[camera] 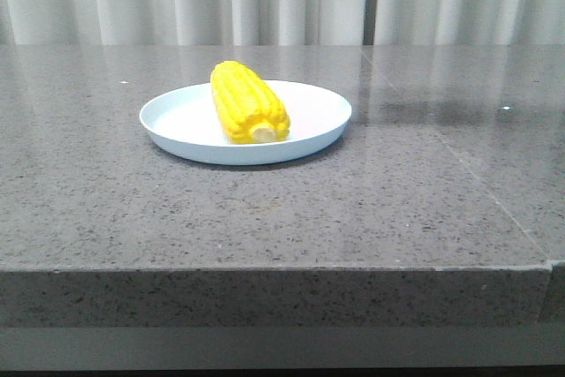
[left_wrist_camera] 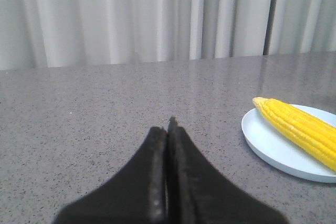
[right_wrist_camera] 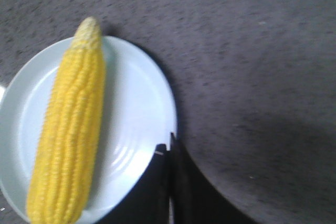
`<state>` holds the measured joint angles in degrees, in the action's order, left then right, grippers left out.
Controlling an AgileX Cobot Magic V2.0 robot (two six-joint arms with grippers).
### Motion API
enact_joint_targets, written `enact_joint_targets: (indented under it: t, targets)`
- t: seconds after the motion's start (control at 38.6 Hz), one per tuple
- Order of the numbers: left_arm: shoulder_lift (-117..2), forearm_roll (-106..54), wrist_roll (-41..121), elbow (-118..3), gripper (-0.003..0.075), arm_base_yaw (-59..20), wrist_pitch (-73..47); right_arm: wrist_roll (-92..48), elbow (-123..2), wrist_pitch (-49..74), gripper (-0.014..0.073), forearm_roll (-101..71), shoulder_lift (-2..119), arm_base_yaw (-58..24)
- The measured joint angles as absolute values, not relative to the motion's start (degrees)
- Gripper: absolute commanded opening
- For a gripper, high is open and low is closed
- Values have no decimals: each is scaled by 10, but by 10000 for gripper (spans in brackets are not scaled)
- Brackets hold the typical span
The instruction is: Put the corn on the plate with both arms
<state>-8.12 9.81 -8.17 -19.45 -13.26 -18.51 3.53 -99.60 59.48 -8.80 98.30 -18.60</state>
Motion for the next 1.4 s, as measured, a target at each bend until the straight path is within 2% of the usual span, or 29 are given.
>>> enact_joint_targets:
  t: [0.23, 0.44, 0.96, 1.22, 1.4]
  targets:
    - [-81, 98, -82, -195, -20, -133, -185, 95, -913, 582, -18, 30, 887, -122]
    - [-81, 98, -82, -195, -20, -133, -185, 112, -766, 529, -18, 52, 774, -85]
    - [-81, 98, -82, -195, -20, -133, -185, 112, -333, 242, -18, 54, 384, -82]
    - [-81, 98, -82, -195, -20, -133, -185, 112, -238, 217, -18, 54, 187, -82]
    - [-81, 98, -82, -195, -20, -133, -185, 112, -226, 217, -18, 54, 128, -82]
